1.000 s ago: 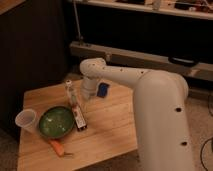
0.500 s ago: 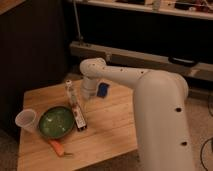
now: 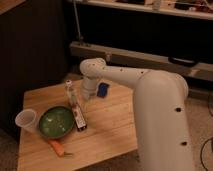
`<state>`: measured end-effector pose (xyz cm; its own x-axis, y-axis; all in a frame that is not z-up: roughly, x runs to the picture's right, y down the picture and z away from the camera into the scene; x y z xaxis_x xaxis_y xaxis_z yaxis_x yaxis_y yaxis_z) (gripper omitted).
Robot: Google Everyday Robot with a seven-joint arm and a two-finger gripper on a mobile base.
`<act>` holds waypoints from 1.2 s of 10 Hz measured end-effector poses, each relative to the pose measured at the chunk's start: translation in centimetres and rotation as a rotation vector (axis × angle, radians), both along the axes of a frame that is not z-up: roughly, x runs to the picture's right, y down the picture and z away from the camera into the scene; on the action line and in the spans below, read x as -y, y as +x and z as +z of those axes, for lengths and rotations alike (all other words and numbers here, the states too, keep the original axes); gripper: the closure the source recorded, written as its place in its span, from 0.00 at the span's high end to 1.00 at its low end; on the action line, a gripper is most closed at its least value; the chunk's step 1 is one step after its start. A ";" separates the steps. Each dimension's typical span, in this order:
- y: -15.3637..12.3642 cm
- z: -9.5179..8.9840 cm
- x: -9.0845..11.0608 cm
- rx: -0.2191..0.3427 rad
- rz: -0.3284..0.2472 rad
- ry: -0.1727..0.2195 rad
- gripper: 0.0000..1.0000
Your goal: Drag the ceramic bowl in a circle
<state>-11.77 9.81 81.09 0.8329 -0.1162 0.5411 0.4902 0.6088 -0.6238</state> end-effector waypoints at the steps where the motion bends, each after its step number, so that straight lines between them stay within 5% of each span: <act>1: 0.0 0.0 0.0 0.000 0.000 0.000 0.02; 9: 0.1 -0.1 0.1 0.002 -0.005 0.006 0.02; 12: -0.7 -2.3 1.7 0.141 -0.063 0.151 0.01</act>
